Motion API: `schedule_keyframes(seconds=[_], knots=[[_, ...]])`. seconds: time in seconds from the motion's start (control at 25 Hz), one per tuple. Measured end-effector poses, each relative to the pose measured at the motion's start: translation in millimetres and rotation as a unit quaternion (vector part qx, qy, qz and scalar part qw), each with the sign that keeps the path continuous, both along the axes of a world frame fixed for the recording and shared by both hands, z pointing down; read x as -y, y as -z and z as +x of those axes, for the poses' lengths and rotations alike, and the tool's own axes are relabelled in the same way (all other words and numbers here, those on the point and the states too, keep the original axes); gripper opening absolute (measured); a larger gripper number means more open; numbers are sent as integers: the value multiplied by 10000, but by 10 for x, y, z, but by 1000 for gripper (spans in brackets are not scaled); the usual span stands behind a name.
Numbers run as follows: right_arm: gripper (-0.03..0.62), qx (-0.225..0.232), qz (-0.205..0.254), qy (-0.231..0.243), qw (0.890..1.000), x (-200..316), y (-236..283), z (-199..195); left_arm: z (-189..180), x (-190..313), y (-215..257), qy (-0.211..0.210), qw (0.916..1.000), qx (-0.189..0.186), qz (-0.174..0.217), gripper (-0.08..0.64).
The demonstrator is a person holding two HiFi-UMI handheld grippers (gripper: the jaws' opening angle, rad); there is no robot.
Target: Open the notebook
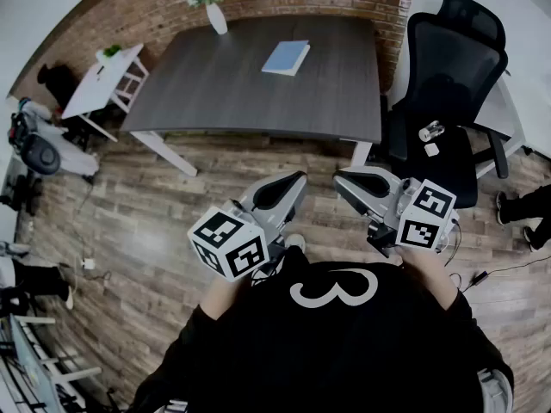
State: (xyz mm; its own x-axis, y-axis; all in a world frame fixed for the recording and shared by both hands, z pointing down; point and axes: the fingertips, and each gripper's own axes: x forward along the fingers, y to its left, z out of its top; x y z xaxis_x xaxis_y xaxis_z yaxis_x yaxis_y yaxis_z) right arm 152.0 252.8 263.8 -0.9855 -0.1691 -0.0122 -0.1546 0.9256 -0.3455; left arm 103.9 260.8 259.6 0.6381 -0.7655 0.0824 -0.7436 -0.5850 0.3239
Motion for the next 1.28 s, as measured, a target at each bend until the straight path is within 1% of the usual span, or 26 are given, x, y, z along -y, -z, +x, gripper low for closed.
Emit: schedule_keyframes(seconds=[0.2,0.4,0.52,0.64,0.76,0.96,1.12,1.28], knots=[[2,-14,-37,-29,10000,63,-61,-52,-54,59,-47,-16,10000,-11,-23,17],[2,-41,-171,-80,9998,169,-139,-151,-166,169,-122,-39,9999,-40,-154,17],[2,-38,-326,-71,9994,266,-197,-242,-238,284,-168,-84,9996,-57,-254,17],[2,105,-557,-86,9984,383,-250,-348,-329,407,-249,-137,9991,-89,-390,17],[2,168,-717,-166,9971,534,-335,-475,-463,557,-351,-178,9985,-119,-508,17],[2,70,-1010,-211,9946,835,-504,-771,-742,884,-514,-249,9970,-196,-701,17],[2,-73,-1065,-261,9939,1133,-571,-1047,-1012,1204,-568,-327,9977,4,-602,17],[2,-157,-1117,-336,9931,1450,-638,-1291,-1272,1535,-583,-413,9974,7,-584,17]])
